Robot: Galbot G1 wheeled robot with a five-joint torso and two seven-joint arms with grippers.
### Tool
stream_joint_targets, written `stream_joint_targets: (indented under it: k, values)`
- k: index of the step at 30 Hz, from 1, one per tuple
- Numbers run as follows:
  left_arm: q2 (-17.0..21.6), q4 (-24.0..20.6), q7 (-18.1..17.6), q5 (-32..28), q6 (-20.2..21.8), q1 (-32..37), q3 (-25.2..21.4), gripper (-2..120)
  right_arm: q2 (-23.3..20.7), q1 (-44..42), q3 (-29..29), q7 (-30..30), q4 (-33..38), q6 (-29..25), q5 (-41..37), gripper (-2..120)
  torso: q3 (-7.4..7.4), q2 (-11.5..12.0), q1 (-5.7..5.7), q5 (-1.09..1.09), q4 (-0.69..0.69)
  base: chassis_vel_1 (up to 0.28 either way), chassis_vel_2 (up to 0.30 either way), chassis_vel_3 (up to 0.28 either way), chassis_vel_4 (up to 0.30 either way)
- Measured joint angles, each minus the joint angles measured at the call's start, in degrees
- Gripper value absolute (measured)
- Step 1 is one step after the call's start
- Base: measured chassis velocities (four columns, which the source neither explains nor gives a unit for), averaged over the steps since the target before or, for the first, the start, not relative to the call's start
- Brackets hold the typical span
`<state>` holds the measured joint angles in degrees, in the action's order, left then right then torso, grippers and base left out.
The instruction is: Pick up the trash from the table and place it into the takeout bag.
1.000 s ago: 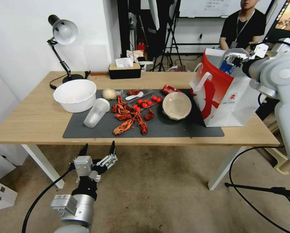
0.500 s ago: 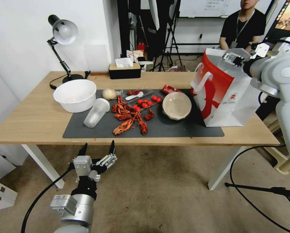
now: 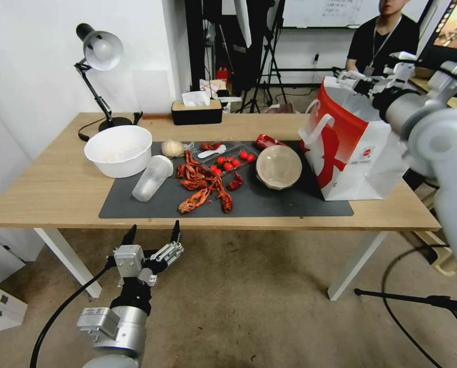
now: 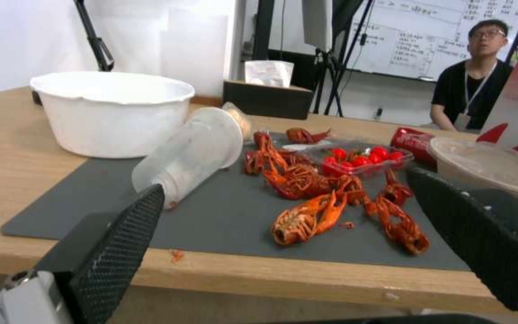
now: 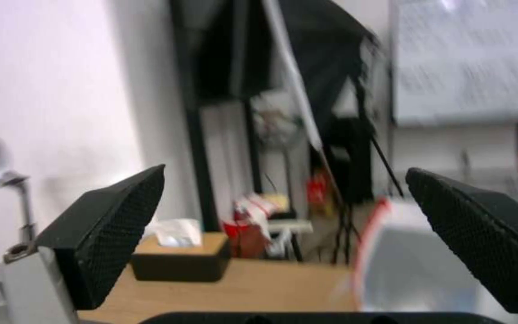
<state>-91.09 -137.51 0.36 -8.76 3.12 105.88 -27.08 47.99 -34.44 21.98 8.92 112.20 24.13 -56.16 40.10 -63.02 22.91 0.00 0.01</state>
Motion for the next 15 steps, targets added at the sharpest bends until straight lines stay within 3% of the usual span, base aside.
stream_joint_targets:
  k: [2, 6, 11, 14, 15]
  values:
    - [0.08, -0.06, 0.01, -0.08, -0.04, 0.02, -0.13, 100, -1.38, -2.88, 0.01, -5.59, 1.36, -4.13, 5.91, 100, 0.00, 0.00, 0.00, -0.02, 0.00, 0.000, 0.000, 0.000, 0.000]
    - [0.05, -0.06, 0.03, -0.09, -0.10, 0.03, -0.12, 100, -3.49, -9.78, 1.15, -9.39, 4.78, -9.03, 12.38, 100, 0.00, 0.00, 0.00, -0.01, 0.00, 0.000, 0.000, 0.000, 0.000]
    - [0.04, -0.06, 0.03, -0.09, -0.14, 0.02, -0.10, 100, -4.35, -16.82, 2.80, -10.00, 7.45, -10.37, 15.69, 100, 0.00, 0.00, 0.00, 0.00, -0.02, 0.000, 0.000, 0.000, 0.000]
    - [0.04, -0.06, 0.03, -0.09, -0.14, 0.02, -0.10, 100, -4.35, -16.82, 2.80, -10.00, 7.45, -10.37, 15.69, 100, 0.00, 0.00, 0.00, 0.00, -0.02, 0.000, 0.000, 0.000, 0.000]
    - [0.08, 0.00, 0.03, -0.10, -0.14, -0.09, -0.08, 100, -4.41, -21.45, 3.79, -9.95, 9.23, -11.03, 17.28, 100, 0.00, 0.00, 0.00, 0.01, -0.03, 0.000, 0.000, 0.000, 0.000]
